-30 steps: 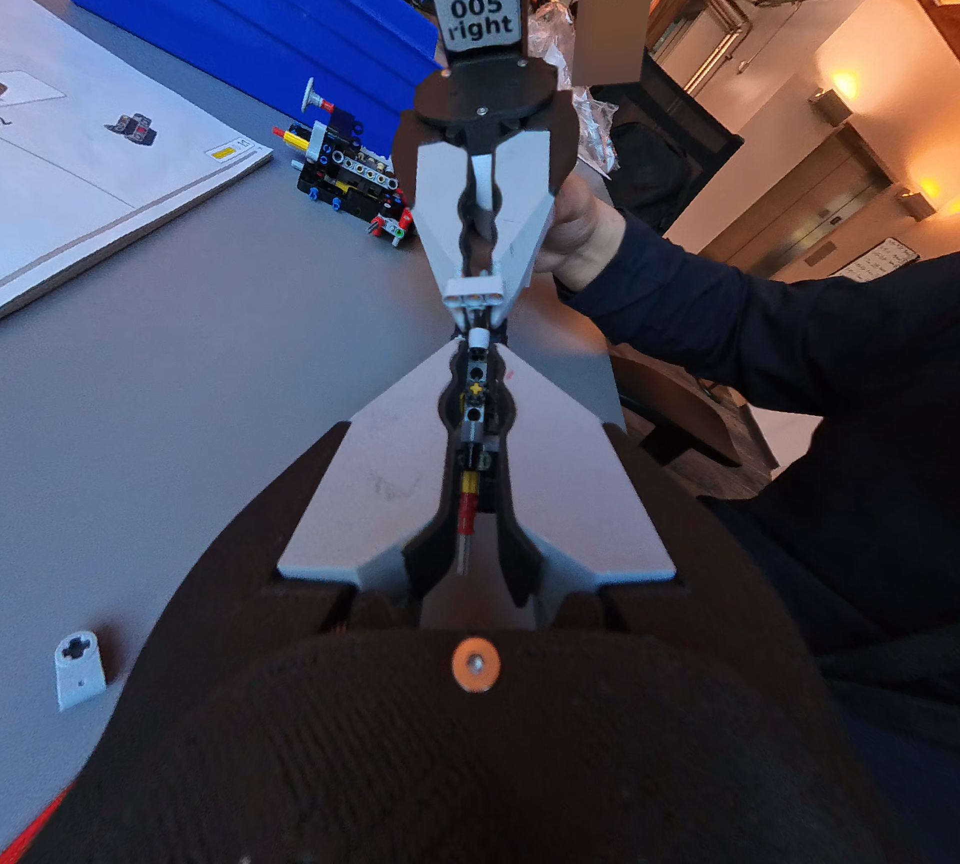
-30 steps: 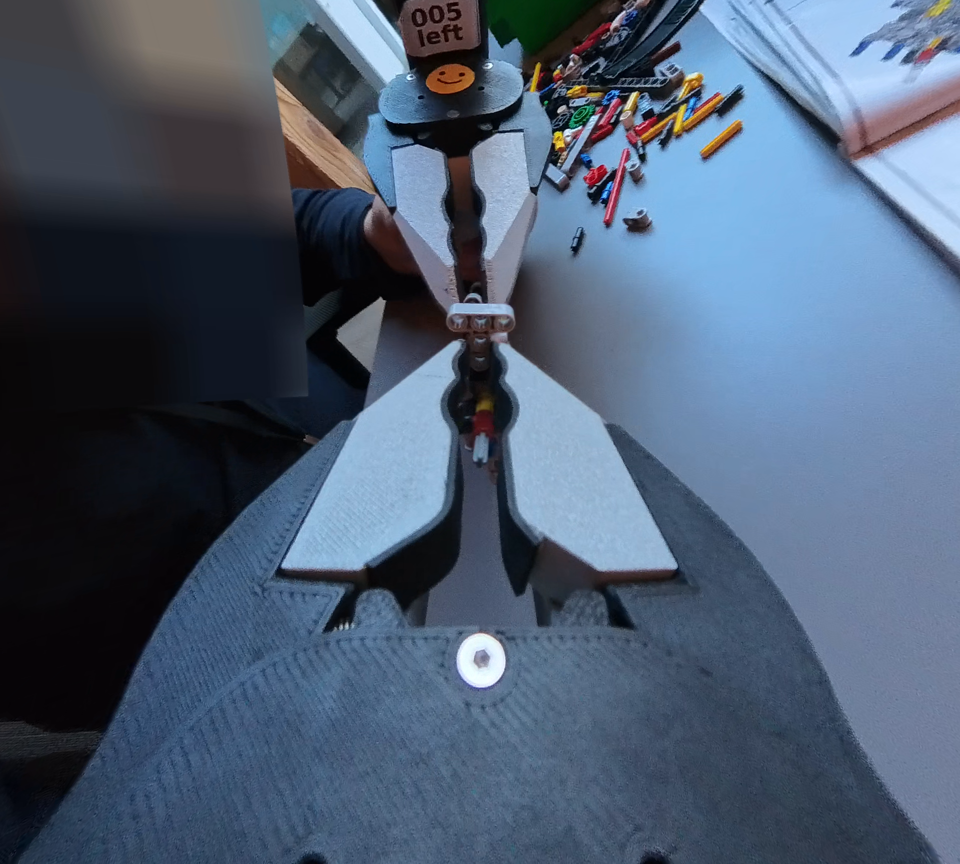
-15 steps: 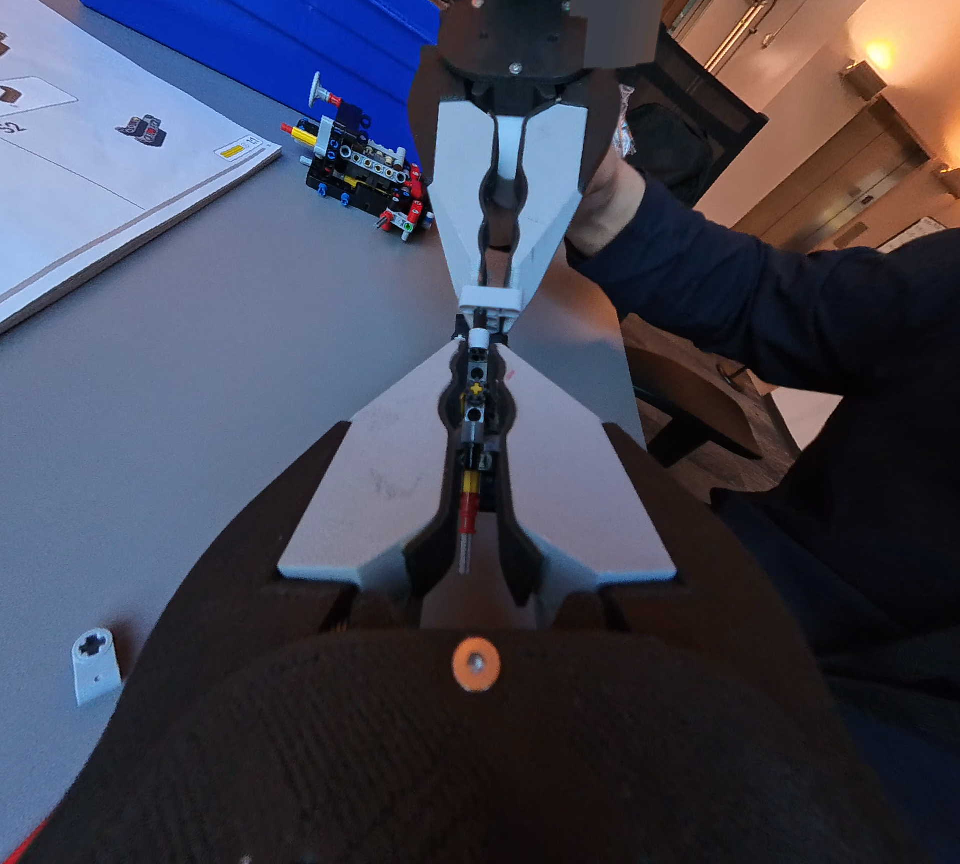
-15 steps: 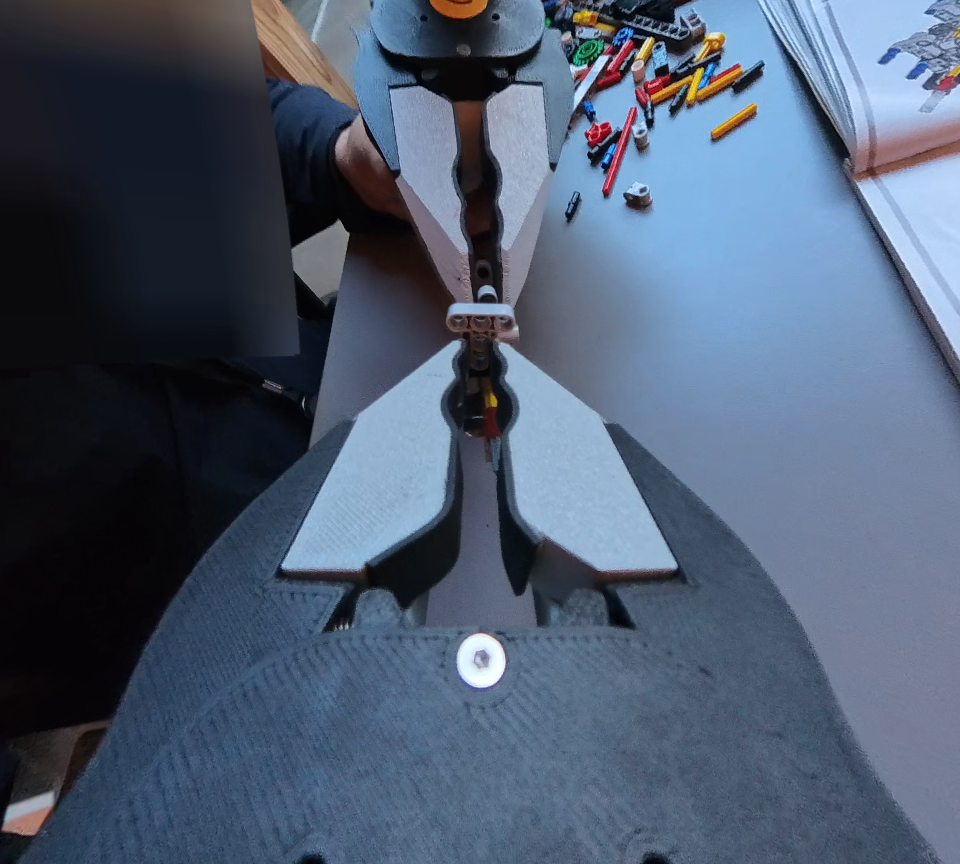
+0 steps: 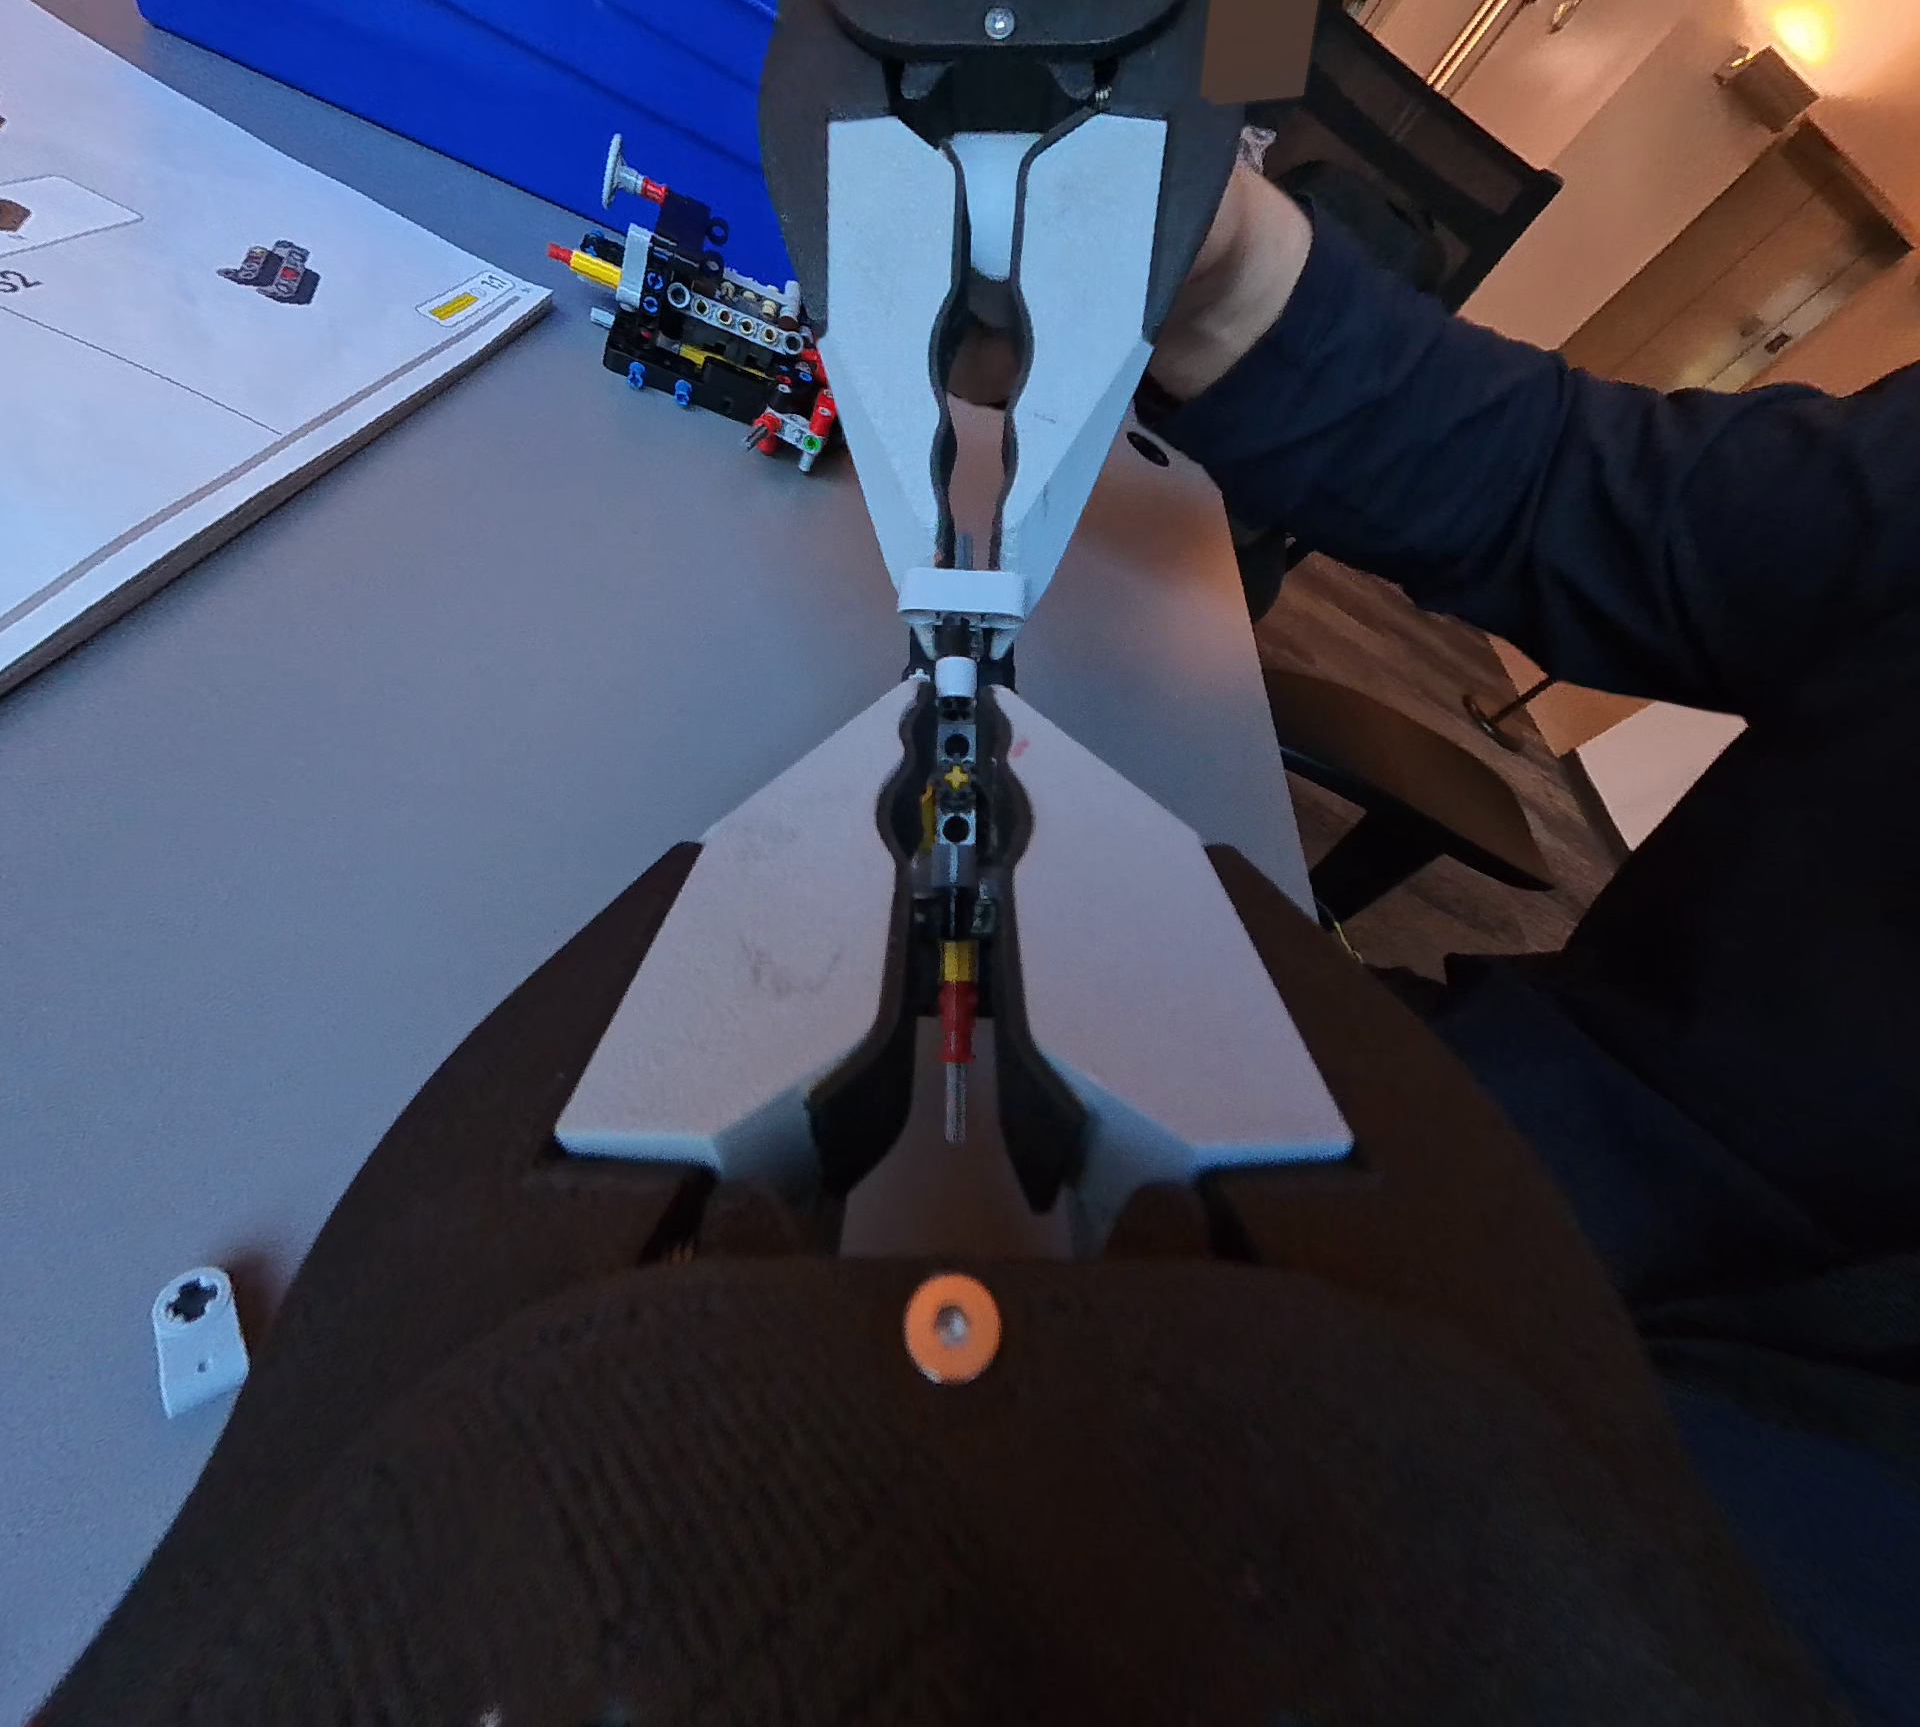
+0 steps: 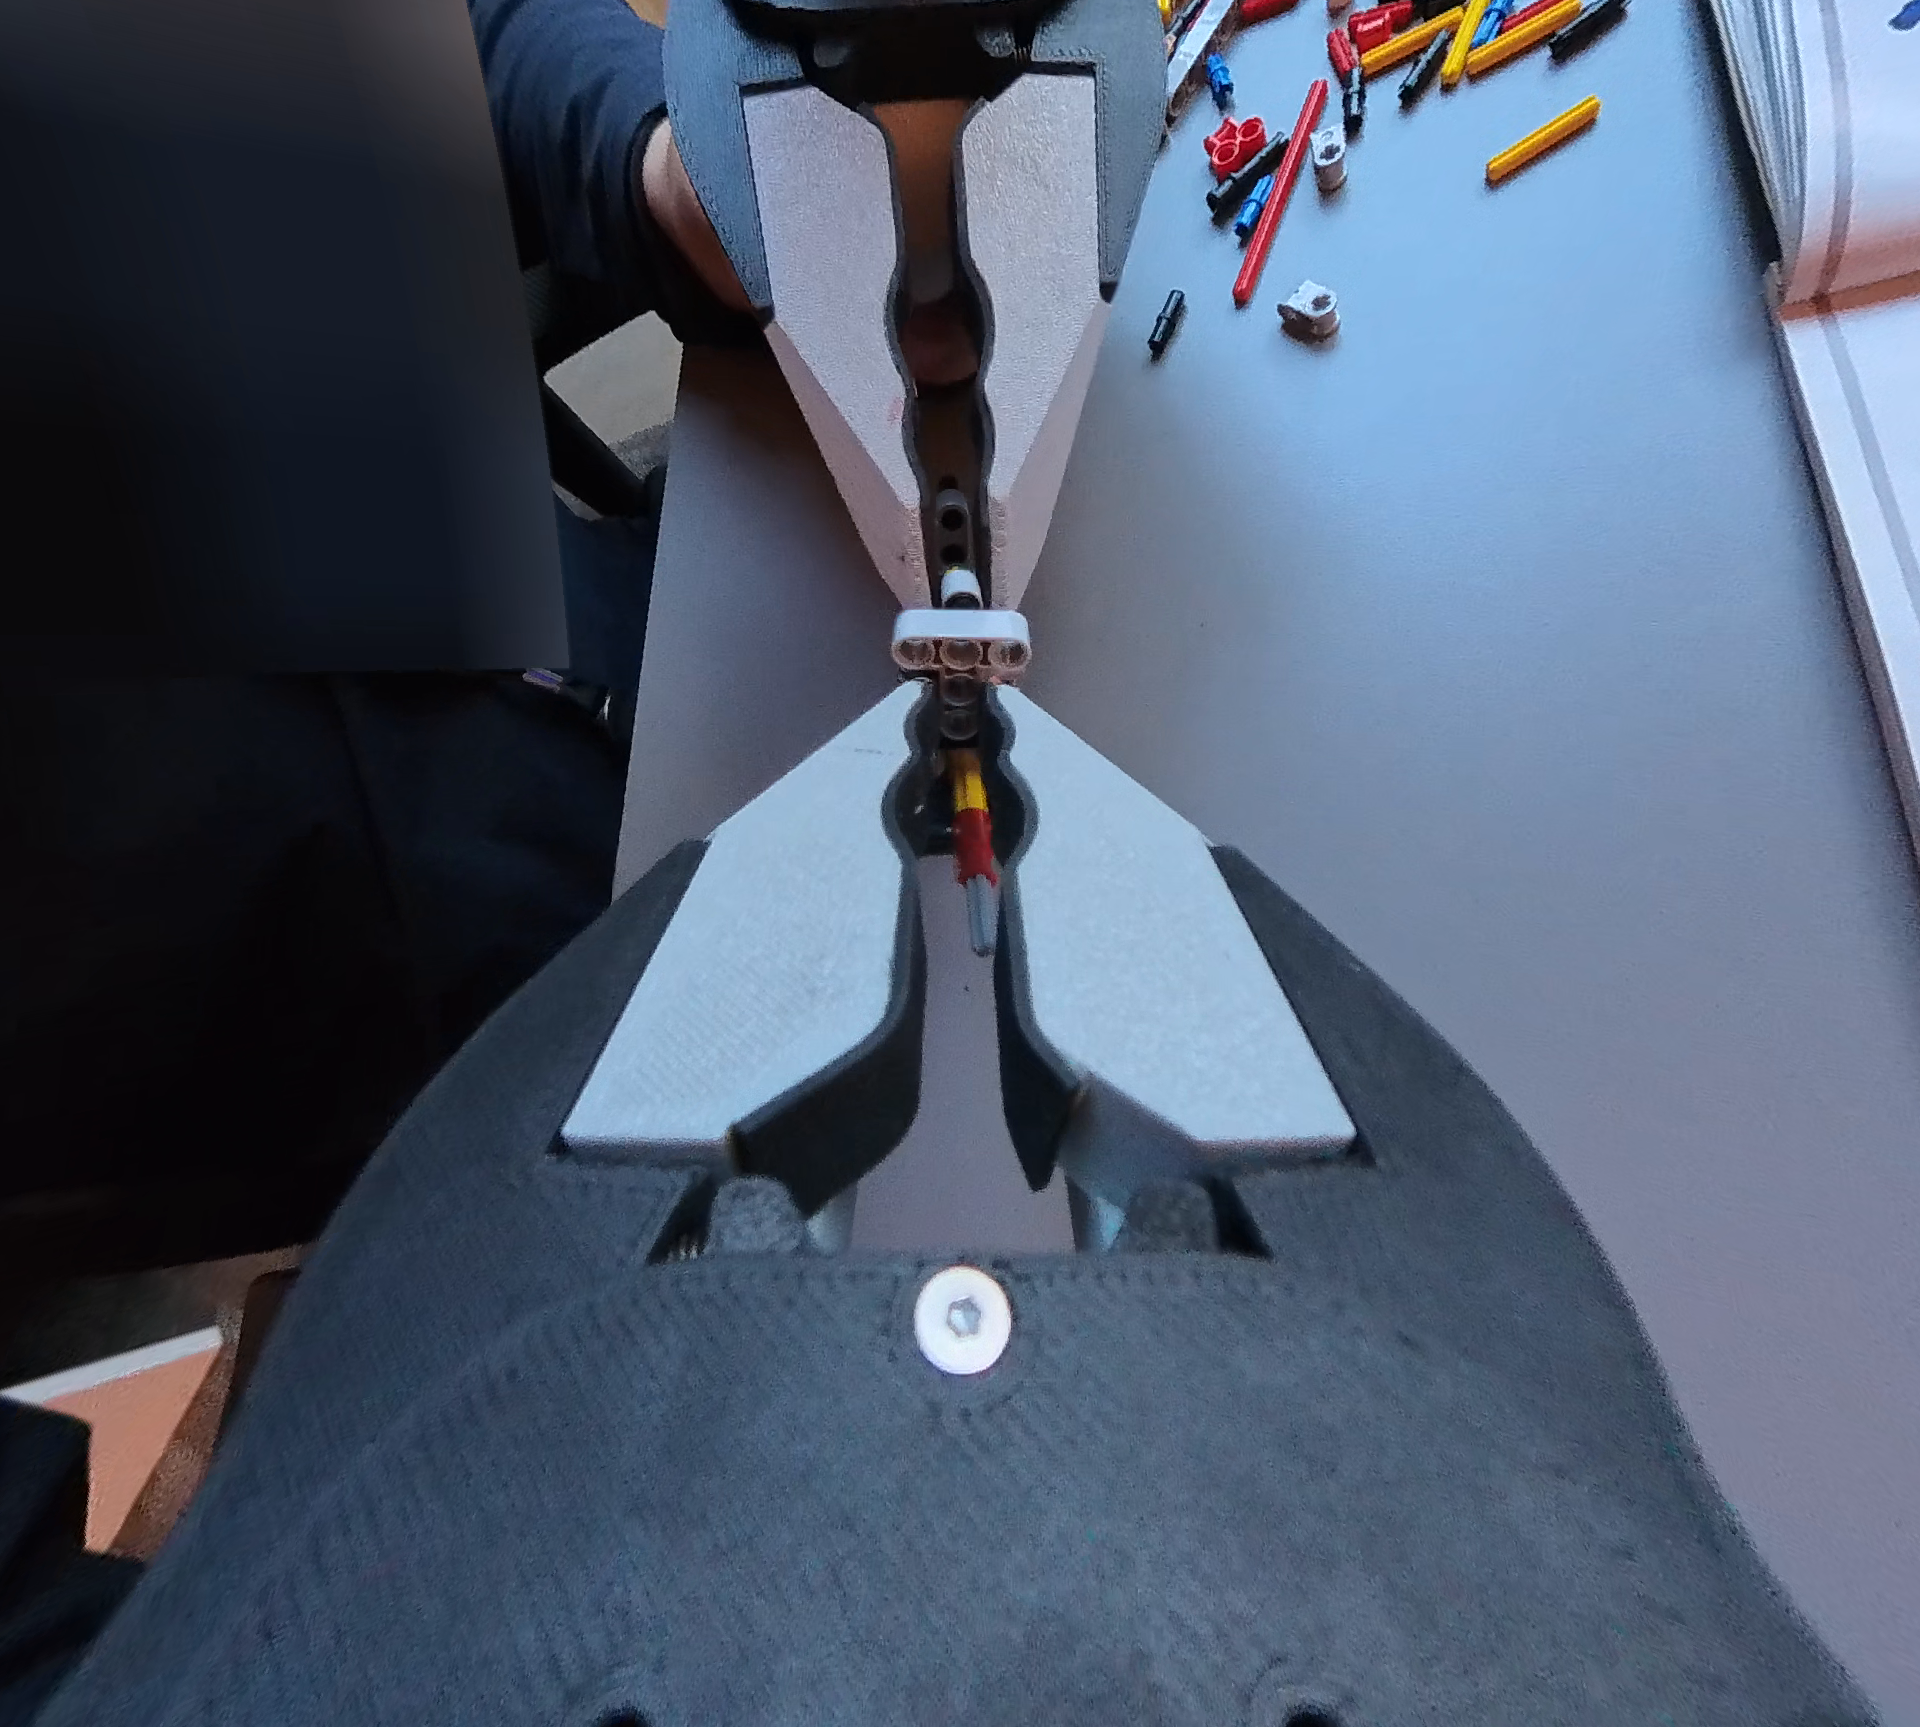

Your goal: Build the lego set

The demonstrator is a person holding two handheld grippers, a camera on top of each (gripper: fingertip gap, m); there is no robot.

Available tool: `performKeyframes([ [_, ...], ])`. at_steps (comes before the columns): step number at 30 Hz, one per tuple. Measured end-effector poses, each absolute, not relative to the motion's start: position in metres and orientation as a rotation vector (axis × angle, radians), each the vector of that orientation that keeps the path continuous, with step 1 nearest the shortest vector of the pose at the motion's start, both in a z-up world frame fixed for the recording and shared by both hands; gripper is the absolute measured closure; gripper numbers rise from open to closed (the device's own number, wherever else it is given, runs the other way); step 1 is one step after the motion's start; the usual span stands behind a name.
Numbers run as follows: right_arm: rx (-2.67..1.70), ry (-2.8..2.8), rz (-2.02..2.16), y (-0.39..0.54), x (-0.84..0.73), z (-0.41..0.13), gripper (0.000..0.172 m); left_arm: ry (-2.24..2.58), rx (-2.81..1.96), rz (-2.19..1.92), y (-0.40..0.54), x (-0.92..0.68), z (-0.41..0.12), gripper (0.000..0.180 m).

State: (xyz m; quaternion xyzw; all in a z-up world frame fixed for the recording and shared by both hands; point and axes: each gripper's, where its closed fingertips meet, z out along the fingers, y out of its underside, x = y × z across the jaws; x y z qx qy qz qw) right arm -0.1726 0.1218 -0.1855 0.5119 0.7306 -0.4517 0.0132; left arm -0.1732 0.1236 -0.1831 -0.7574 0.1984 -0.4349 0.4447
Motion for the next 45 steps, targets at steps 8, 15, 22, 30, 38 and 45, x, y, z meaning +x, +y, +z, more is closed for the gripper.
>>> performKeyframes([
  [8, 1.562, 2.379, -1.238, 0.1221, -0.1710, -0.1876, 0.168, 0.501, -1.873, -1.073, 0.1231, -0.1724, -0.1822, 0.175],
  [15, 1.494, 2.474, -1.098, 0.1206, -0.1684, -0.1886, 0.168, 0.513, -1.870, -1.080, 0.1217, -0.1704, -0.1819, 0.175],
  [22, 1.462, 2.529, -1.027, 0.1191, -0.1662, -0.1866, 0.168, 0.532, -1.866, -1.086, 0.1197, -0.1683, -0.1812, 0.175],
  [30, 1.481, 2.466, -1.035, 0.1173, -0.1649, -0.1860, 0.165, 0.537, -1.871, -1.087, 0.1191, -0.1674, -0.1818, 0.175],
  [38, 1.501, 2.480, -0.995, 0.1171, -0.1664, -0.1848, 0.168, 0.547, -1.884, -1.088, 0.1182, -0.1659, -0.1839, 0.175],
  [45, 1.534, 2.372, -1.138, 0.1180, -0.1636, -0.1873, 0.168, 0.546, -1.880, -1.085, 0.1181, -0.1657, -0.1831, 0.175],
])
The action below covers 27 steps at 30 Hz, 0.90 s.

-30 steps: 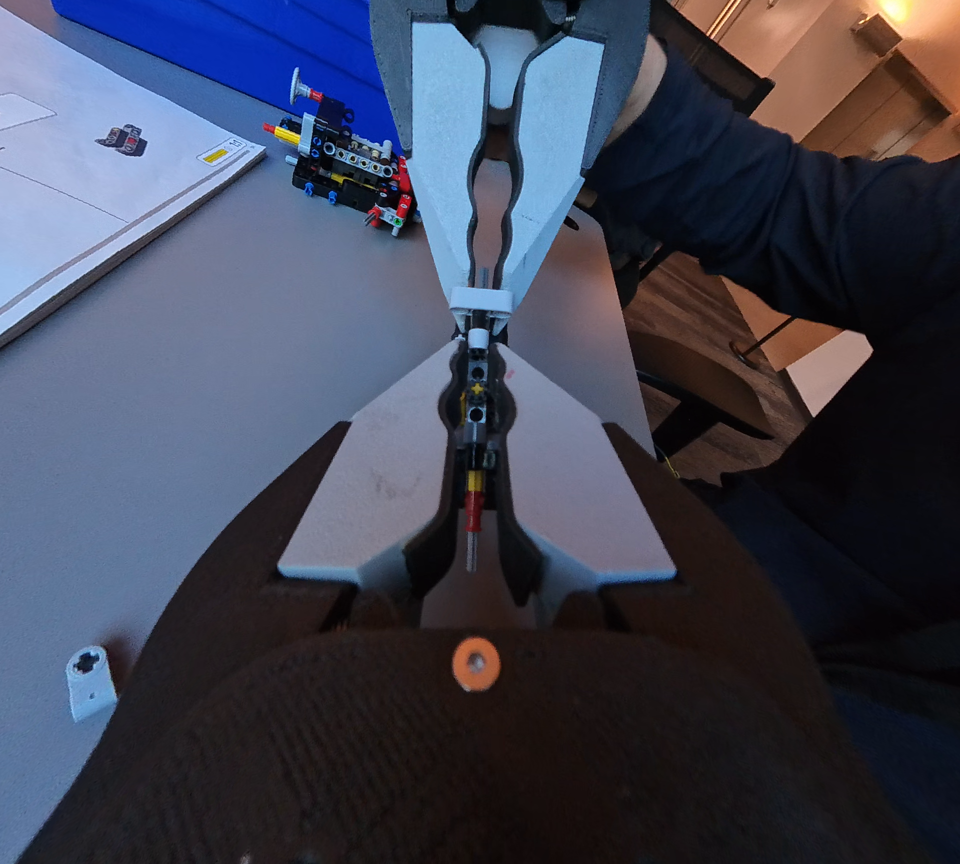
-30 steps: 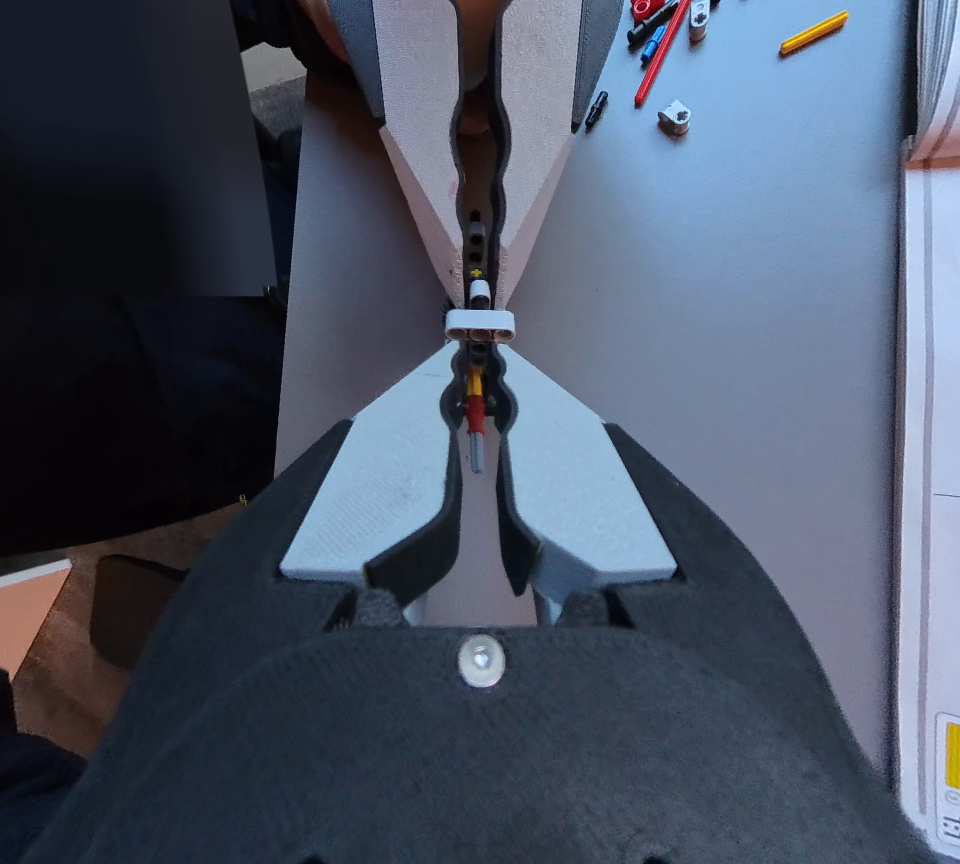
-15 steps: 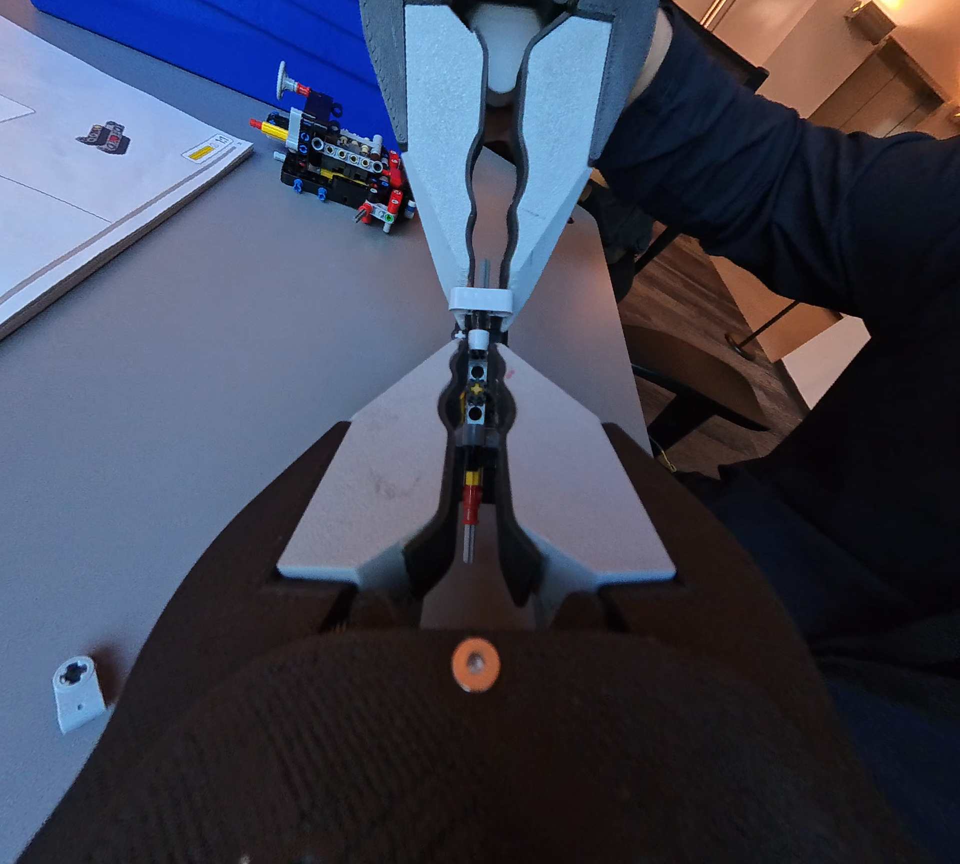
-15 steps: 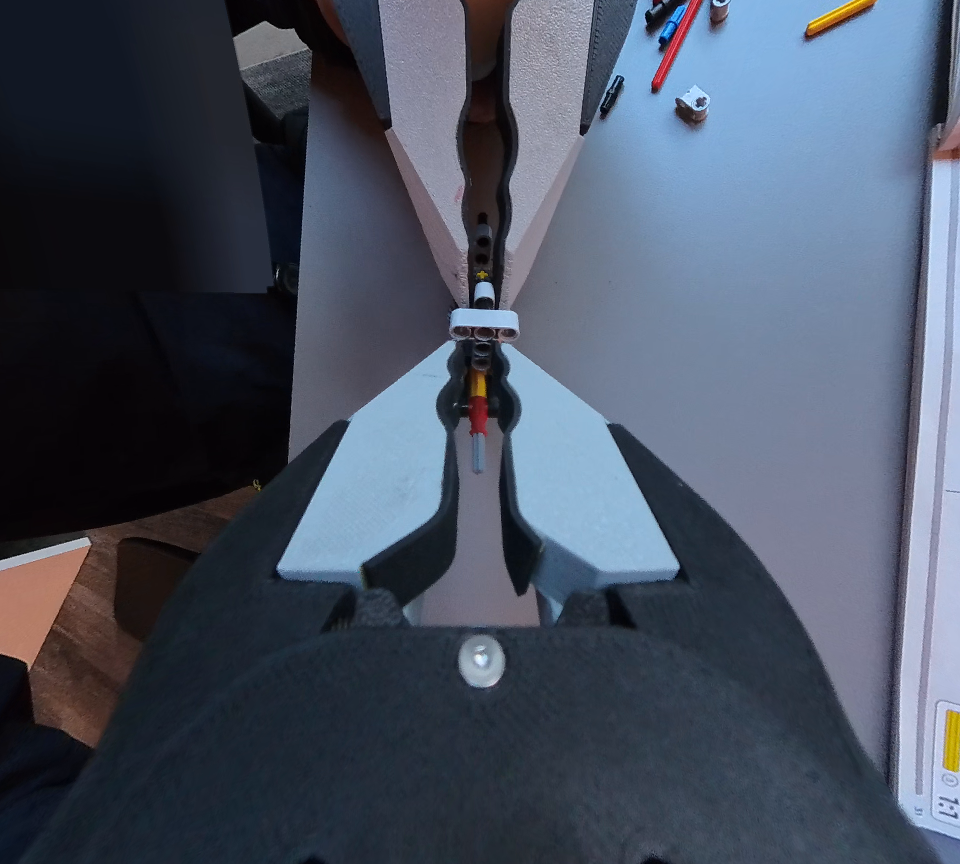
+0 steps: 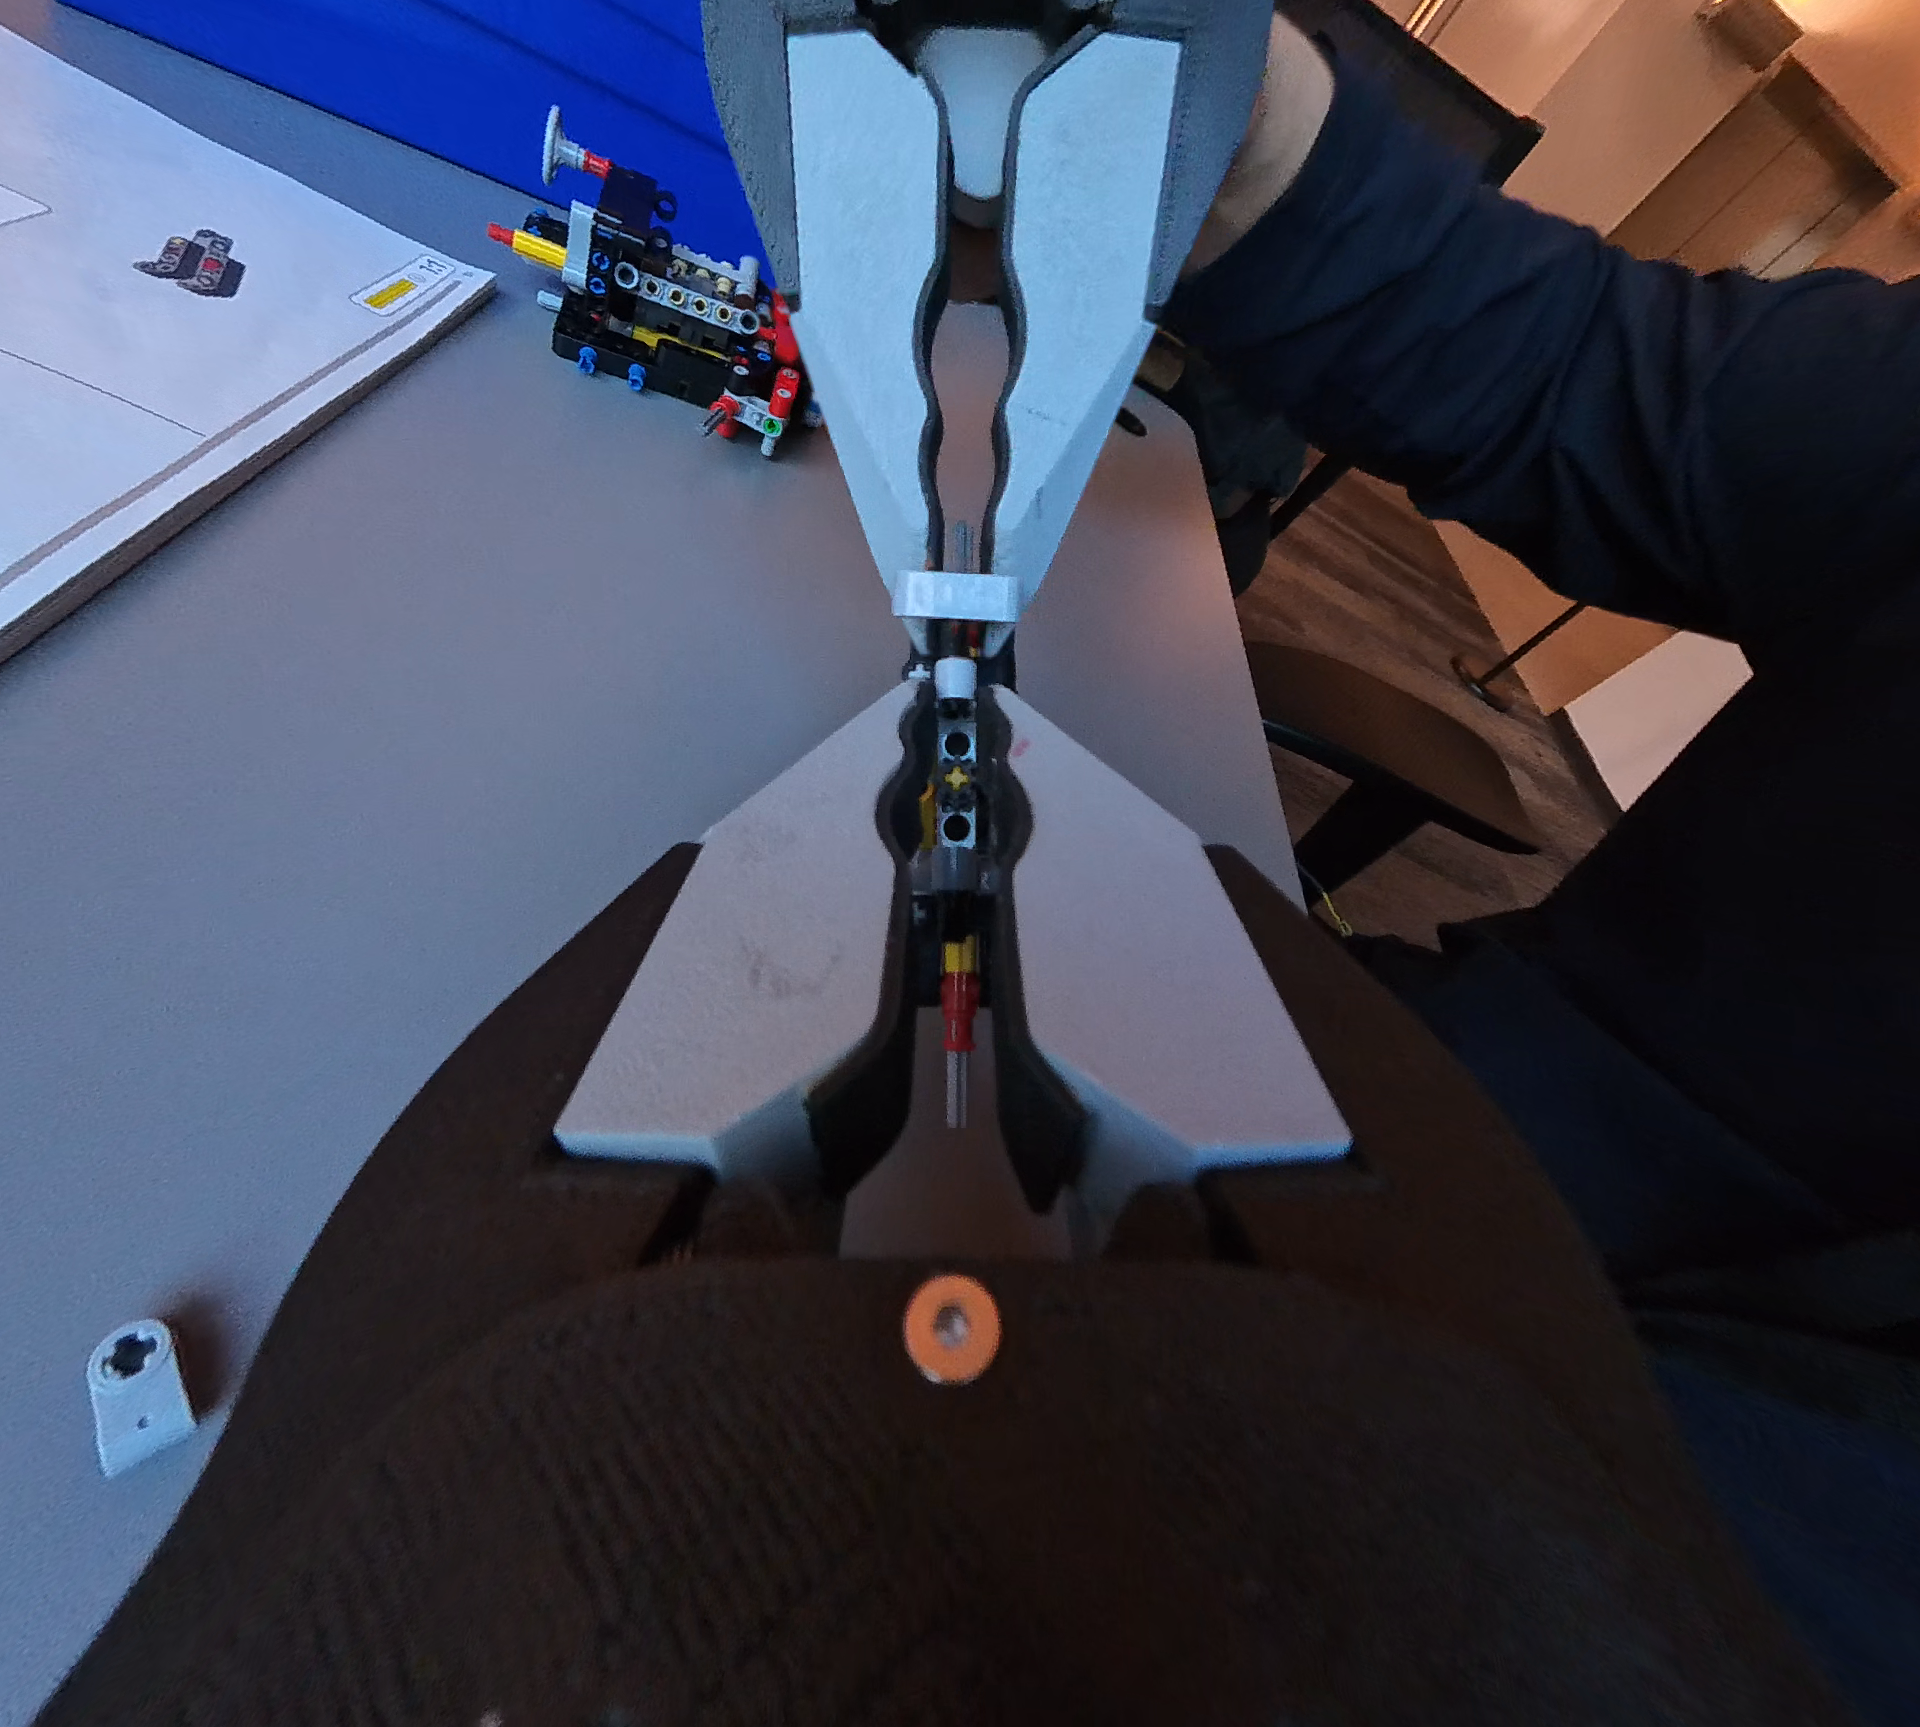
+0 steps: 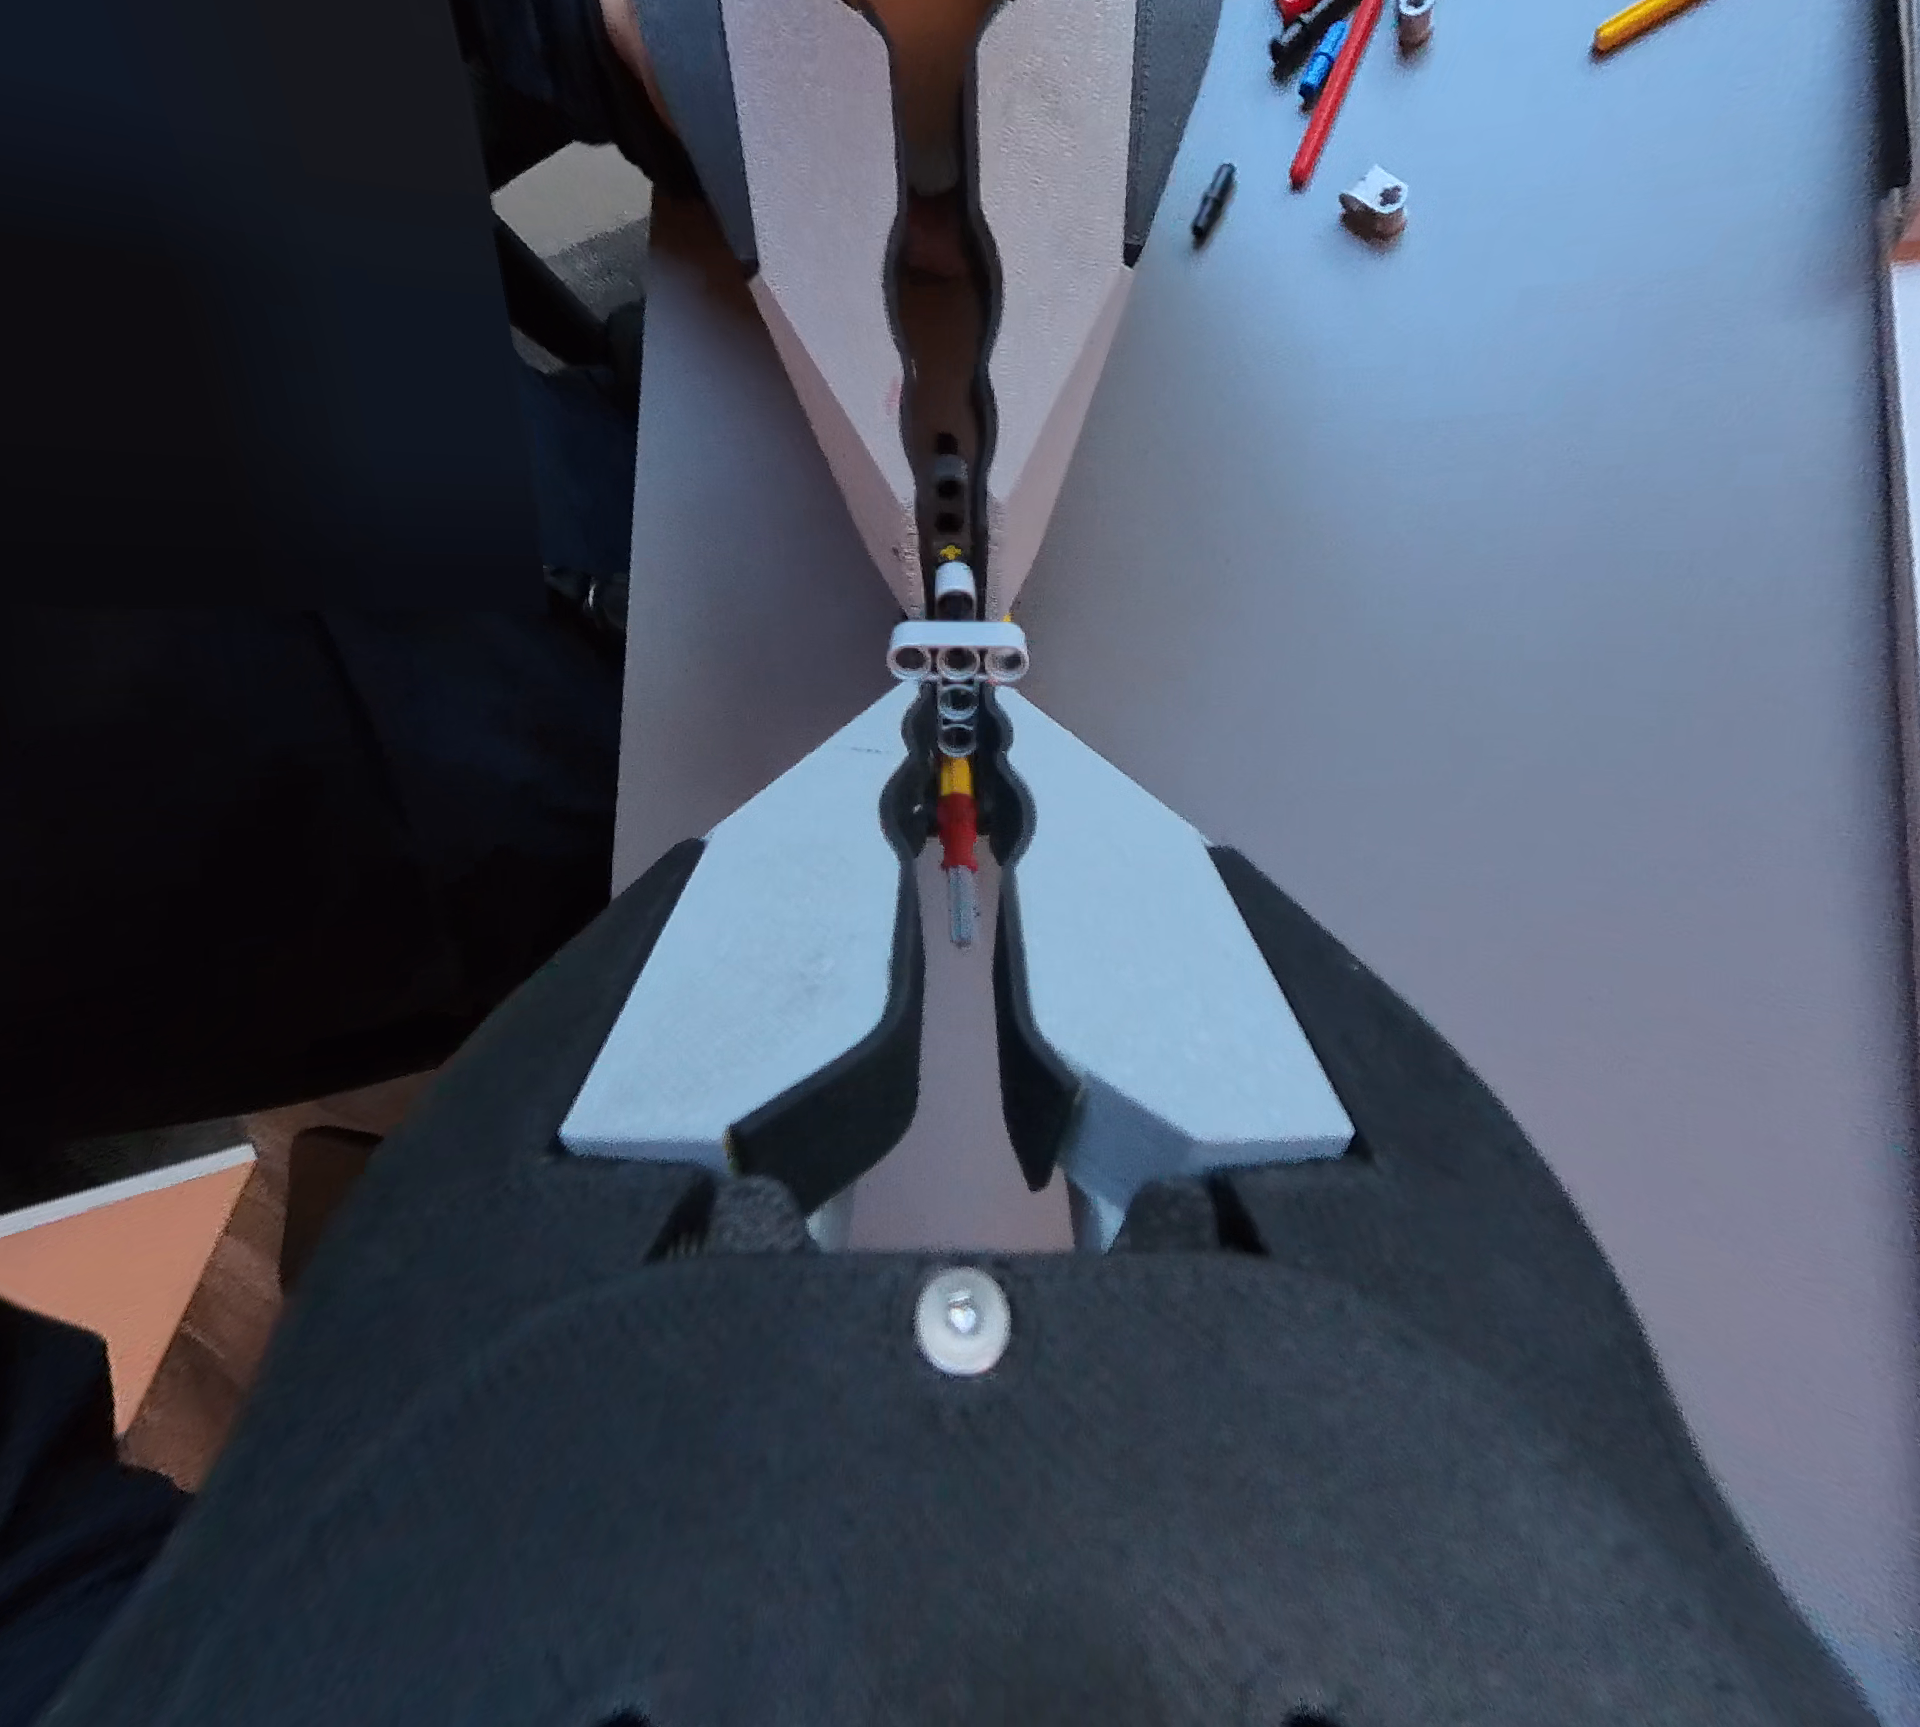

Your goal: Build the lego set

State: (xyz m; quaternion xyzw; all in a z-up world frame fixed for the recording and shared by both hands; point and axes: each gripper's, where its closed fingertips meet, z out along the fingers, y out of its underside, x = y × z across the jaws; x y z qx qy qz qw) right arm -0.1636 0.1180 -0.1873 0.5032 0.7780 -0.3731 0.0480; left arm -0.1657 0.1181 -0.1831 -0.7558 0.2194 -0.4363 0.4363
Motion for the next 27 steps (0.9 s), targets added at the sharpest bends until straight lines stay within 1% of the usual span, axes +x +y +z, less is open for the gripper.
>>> performKeyframes([
  [10, 1.576, 2.228, -1.337, 0.1136, -0.1670, -0.1876, 0.168, 0.538, -1.887, -1.098, 0.1180, -0.1659, -0.1844, 0.175],
  [16, 1.598, 2.285, -1.320, 0.1132, -0.1681, -0.1908, 0.168, 0.534, -1.902, -1.114, 0.1170, -0.1657, -0.1869, 0.175],
  [22, 1.569, 2.229, -1.364, 0.1092, -0.1655, -0.1922, 0.168, 0.572, -1.911, -1.120, 0.1137, -0.1630, -0.1888, 0.175],
  [27, 1.530, 2.448, -1.331, 0.1099, -0.1677, -0.1937, 0.168, 0.569, -1.907, -1.130, 0.1130, -0.1634, -0.1885, 0.176],
])
